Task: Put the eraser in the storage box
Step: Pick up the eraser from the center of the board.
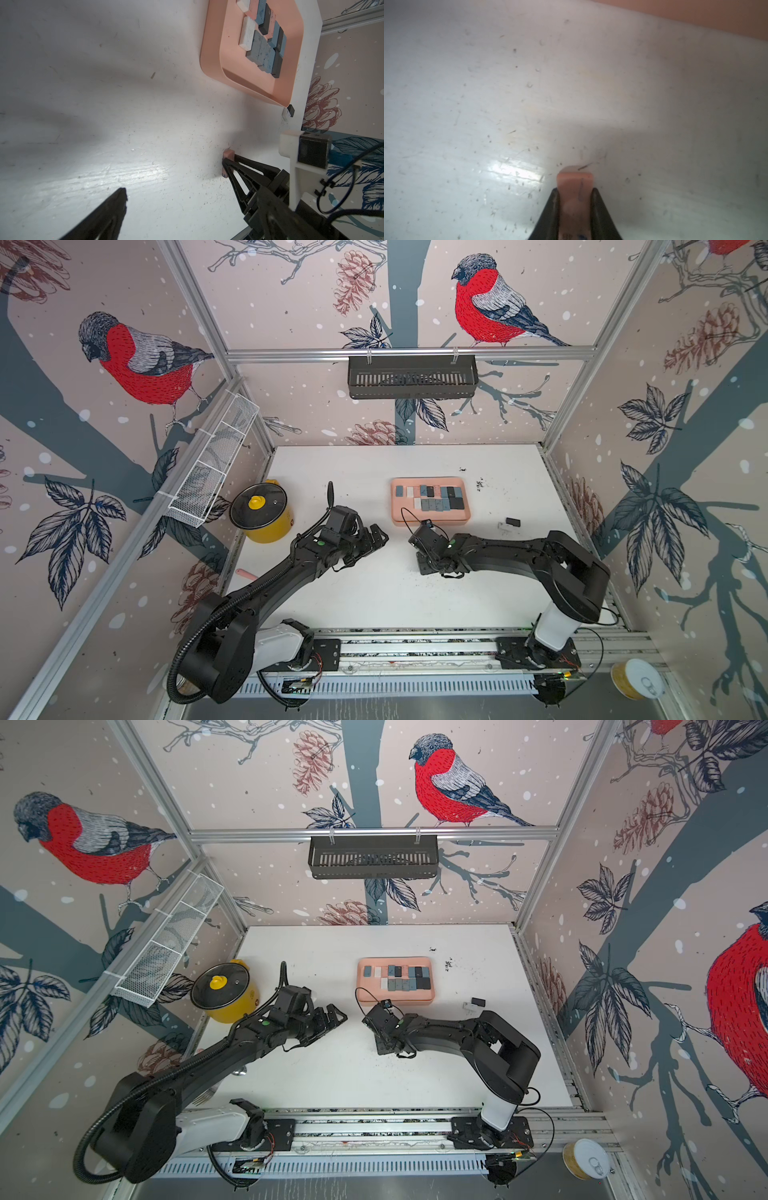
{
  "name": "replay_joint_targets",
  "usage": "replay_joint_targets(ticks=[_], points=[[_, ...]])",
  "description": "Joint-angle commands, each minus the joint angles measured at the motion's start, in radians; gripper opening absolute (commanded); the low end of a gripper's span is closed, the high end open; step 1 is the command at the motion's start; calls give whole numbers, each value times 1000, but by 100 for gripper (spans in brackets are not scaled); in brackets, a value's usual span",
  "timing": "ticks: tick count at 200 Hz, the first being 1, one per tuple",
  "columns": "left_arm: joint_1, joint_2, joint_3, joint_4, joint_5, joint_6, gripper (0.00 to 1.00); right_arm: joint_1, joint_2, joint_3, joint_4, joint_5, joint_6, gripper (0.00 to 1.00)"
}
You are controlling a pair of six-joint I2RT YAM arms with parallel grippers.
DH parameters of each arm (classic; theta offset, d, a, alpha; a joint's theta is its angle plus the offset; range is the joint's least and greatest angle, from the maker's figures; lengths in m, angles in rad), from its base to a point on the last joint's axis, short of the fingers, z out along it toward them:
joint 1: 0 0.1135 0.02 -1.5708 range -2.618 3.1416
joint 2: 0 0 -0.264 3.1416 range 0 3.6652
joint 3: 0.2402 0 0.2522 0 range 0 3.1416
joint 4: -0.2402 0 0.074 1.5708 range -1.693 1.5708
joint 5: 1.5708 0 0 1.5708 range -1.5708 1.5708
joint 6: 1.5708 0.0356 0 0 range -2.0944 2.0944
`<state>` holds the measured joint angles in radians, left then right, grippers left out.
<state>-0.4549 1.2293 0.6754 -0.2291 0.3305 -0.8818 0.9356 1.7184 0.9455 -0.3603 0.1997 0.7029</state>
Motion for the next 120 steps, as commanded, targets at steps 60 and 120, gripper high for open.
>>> replay_joint_targets(ticks=[60, 120], points=[[115, 114, 175, -73, 119, 155, 97, -98, -54, 208, -177, -35, -84, 16], [209, 260, 380, -112, 245, 249, 97, -229, 122, 544, -227, -52, -129, 17]])
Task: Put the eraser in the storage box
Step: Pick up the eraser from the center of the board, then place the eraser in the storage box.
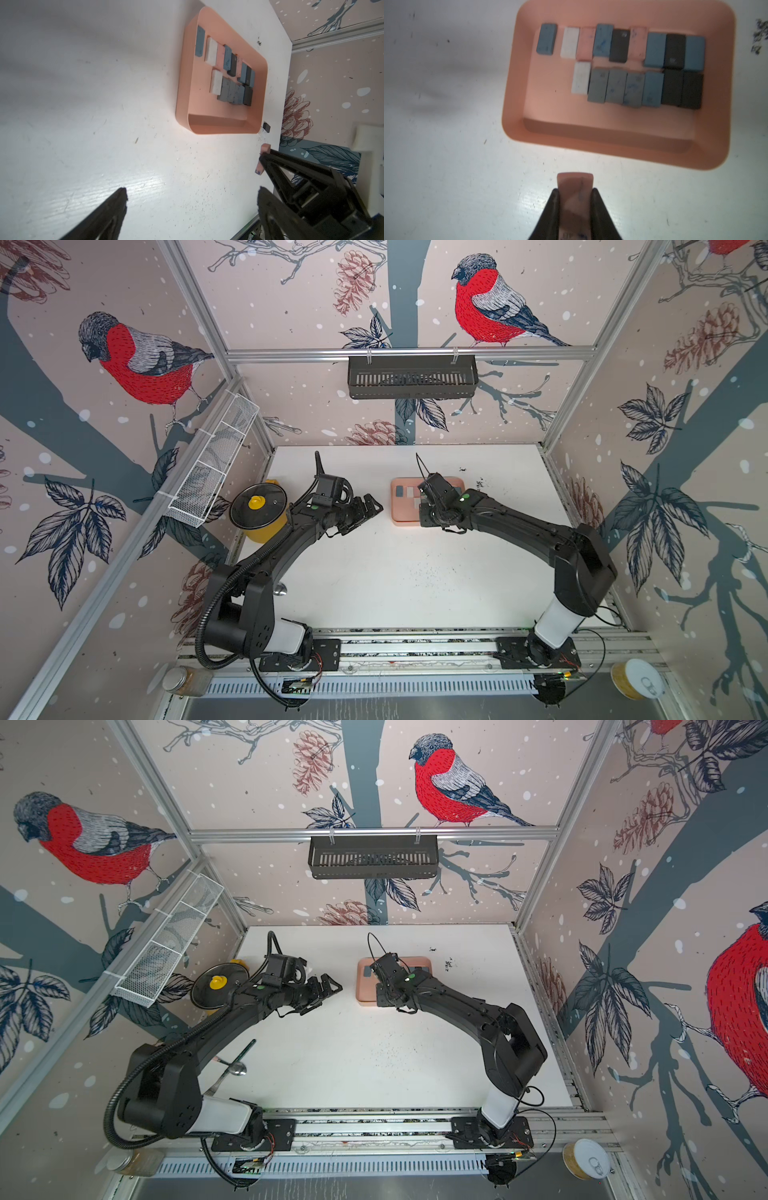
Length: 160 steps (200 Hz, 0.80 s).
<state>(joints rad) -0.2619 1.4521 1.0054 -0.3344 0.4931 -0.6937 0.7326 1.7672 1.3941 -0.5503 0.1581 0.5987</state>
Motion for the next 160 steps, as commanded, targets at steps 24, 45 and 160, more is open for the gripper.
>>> replay_joint_targets(ticks=[24, 45, 160], points=[[49, 69, 44, 47, 154, 72, 98, -44, 203, 238, -58, -21, -28, 17], [96, 90, 22, 65, 200, 105, 97, -48, 308, 346, -71, -32, -19, 17], [159, 132, -106, 227, 300, 37, 97, -33, 628, 638, -130, -43, 35, 18]])
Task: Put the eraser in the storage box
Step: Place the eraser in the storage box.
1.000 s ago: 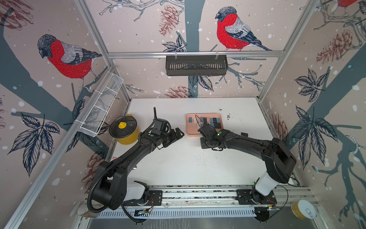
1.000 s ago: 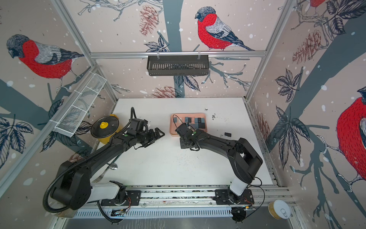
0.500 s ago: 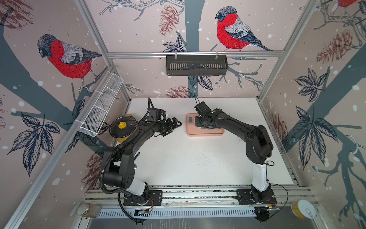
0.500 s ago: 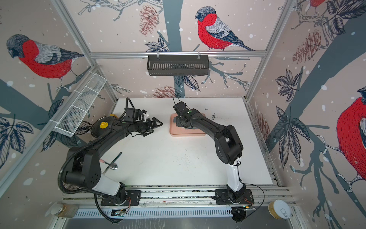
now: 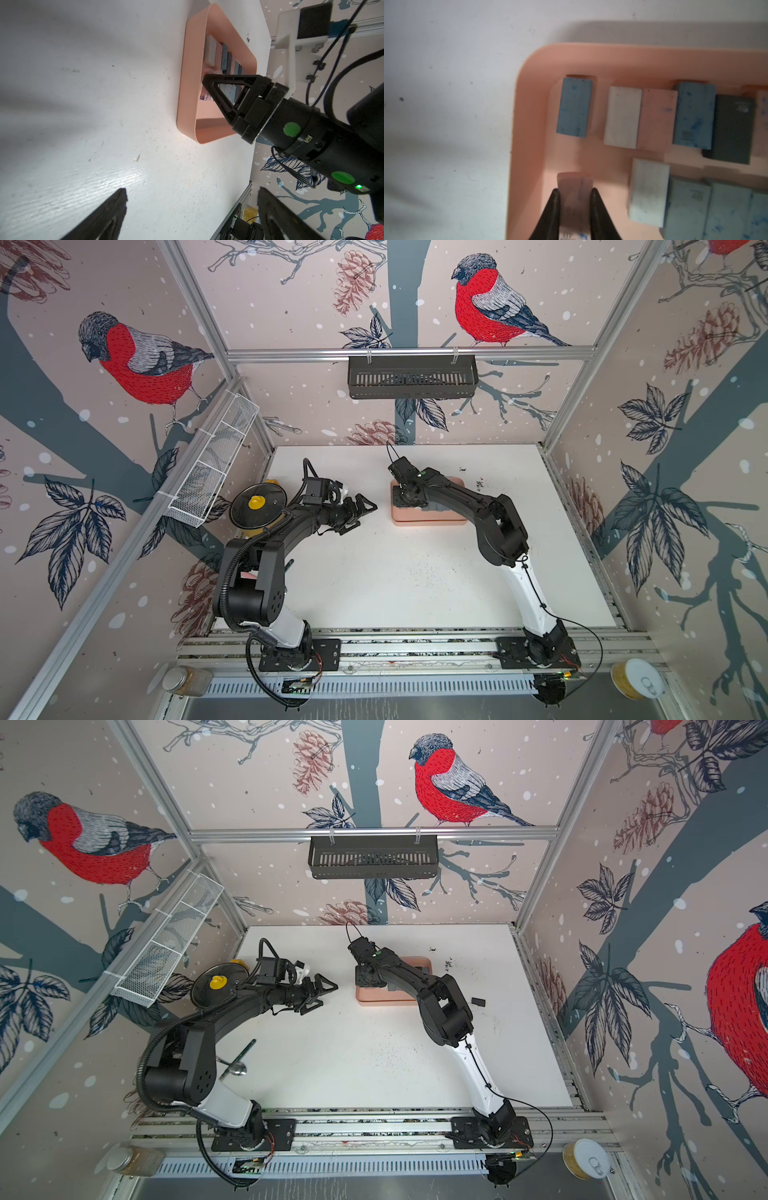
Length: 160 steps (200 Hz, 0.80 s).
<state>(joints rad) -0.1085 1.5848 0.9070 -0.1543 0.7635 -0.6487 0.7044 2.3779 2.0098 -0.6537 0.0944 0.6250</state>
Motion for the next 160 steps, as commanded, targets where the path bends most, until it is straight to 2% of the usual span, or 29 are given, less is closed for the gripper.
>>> replay_joint_targets(ticks=[1, 60, 160], points=[[6, -1, -7, 47, 30, -9, 97, -5, 18, 23, -27, 21, 9, 18], [7, 14, -1, 50, 37, -14, 97, -18, 47, 32, -52, 65, -1, 20], [8, 14, -2, 50, 40, -13, 97, -13, 51, 56, -75, 107, -7, 31]])
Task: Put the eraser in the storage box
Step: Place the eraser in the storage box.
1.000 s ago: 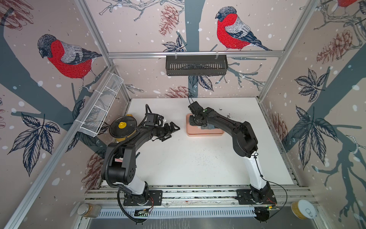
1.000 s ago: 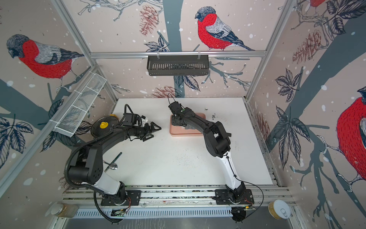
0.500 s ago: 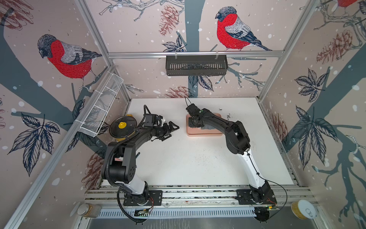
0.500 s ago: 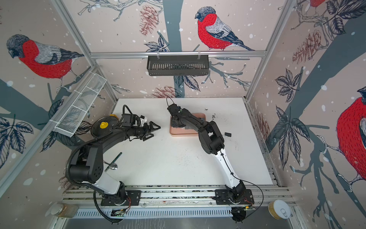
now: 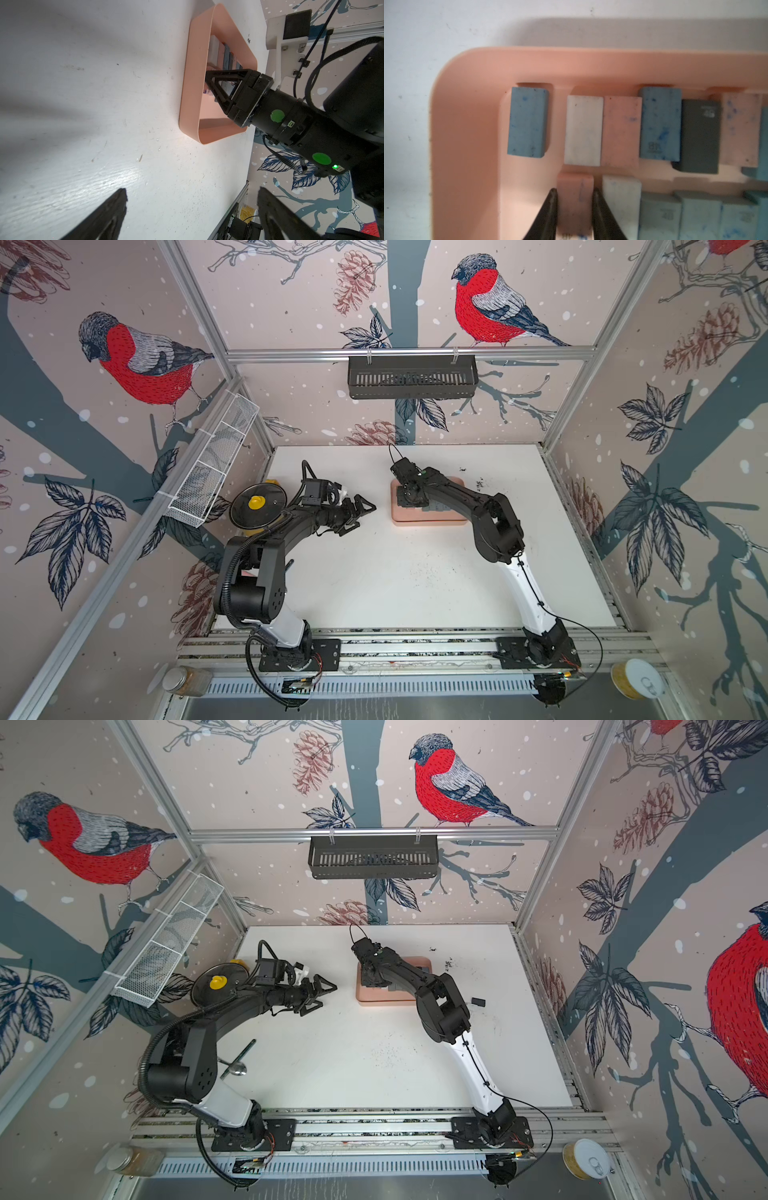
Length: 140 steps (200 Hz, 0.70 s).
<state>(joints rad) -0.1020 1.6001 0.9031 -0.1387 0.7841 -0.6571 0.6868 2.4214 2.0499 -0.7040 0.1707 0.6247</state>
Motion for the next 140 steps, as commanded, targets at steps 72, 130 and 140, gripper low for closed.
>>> replay_joint_targets(ticks=[72, 130, 140], points=[[1, -19, 3, 29, 15, 1, 97, 25, 25, 90, -67, 53, -11, 35], [9, -35, -2, 25, 1, 3, 97, 32, 1, 105, -96, 125, -16, 53], [10, -36, -2, 25, 3, 1, 97, 34, 7, 113, -111, 146, -19, 56]])
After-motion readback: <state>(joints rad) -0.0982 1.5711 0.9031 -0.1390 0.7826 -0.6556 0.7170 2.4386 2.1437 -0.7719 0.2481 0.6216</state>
